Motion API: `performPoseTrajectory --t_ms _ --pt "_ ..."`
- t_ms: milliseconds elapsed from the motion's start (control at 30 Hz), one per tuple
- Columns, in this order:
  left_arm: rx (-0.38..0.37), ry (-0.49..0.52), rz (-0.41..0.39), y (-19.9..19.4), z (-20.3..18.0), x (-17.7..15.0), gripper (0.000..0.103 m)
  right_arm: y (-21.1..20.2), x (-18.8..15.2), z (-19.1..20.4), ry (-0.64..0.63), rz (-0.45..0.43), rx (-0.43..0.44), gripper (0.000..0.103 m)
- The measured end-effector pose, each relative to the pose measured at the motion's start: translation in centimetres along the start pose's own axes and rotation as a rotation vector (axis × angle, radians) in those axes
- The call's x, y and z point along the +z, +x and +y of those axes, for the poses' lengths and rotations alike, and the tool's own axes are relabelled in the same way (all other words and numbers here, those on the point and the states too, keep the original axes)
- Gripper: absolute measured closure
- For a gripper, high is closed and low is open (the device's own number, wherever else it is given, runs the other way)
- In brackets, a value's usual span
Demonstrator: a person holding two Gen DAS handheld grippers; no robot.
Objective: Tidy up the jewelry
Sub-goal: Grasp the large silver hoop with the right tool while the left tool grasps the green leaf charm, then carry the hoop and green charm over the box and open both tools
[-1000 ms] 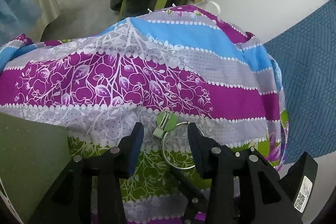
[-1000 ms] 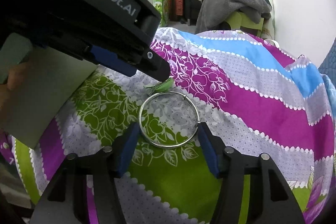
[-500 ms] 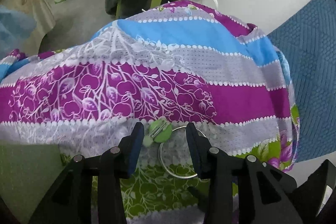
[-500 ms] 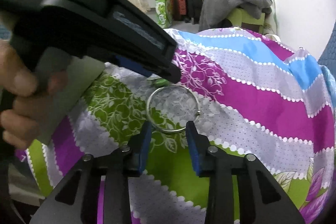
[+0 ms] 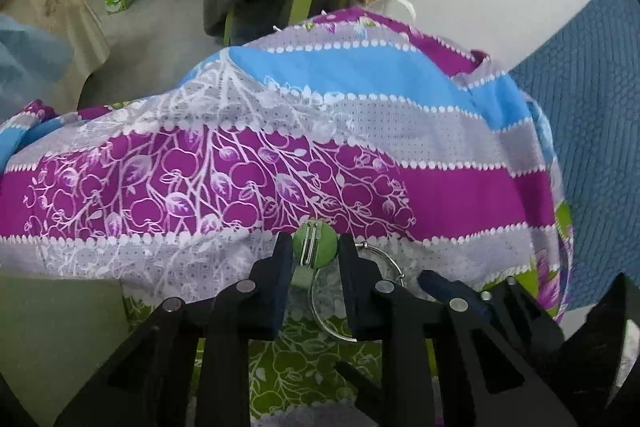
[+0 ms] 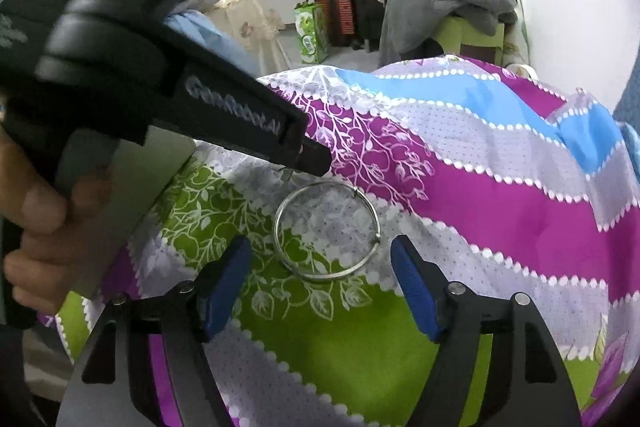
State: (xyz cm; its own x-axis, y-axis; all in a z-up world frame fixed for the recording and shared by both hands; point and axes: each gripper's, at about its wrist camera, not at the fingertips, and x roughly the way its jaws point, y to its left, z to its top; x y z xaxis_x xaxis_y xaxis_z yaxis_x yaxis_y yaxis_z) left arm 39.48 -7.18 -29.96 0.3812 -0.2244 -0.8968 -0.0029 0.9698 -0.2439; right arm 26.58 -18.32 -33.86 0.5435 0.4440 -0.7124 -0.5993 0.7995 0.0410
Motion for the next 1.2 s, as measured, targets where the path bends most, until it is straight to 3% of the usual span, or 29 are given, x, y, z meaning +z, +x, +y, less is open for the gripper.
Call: performPoseTrajectory --t_ms 200,333,533,600,967,1033,1100,1133,1200 --pt "-0.004 -0.036 0.001 -0.7 0.8 -0.2 0.080 1.1 0.5 -0.1 0.007 0.021 -0.026 0.032" --pt "-0.001 -0.054 -0.004 -1.1 1.3 -0.3 0.080 1.6 0.6 0.3 -0.024 0.032 -0.055 0.040" --pt "-0.008 -0.070 -0.018 -1.8 1.3 -0.4 0.080 1.2 0.4 0.2 -0.007 0.045 -0.067 0.043" --pt "-0.011 -0.074 -0.027 -2.4 1.2 -0.6 0.080 0.7 0.8 0.0 -0.007 0.041 -0.093 0.097" --pt "-0.042 -0.113 -0.058 -5.8 1.1 -3.4 0.080 0.2 -0.1 -1.5 0.120 0.047 -0.022 0.093" --pt "-0.046 -0.122 -0.067 -6.7 1.3 -4.0 0.080 0.3 0.2 -1.2 0.091 0.045 -0.043 0.090" --pt "-0.054 -0.131 -0.078 -7.5 1.5 -4.3 0.080 0.4 0.4 -0.6 0.053 0.036 -0.062 0.075" --pt "-0.056 -0.133 -0.080 -7.7 1.6 -4.4 0.080 0.8 0.5 -0.4 0.043 0.040 -0.071 0.074" --pt "-0.058 -0.135 -0.089 -8.3 1.7 -4.6 0.080 1.3 0.6 0.0 0.009 0.040 -0.113 0.081"
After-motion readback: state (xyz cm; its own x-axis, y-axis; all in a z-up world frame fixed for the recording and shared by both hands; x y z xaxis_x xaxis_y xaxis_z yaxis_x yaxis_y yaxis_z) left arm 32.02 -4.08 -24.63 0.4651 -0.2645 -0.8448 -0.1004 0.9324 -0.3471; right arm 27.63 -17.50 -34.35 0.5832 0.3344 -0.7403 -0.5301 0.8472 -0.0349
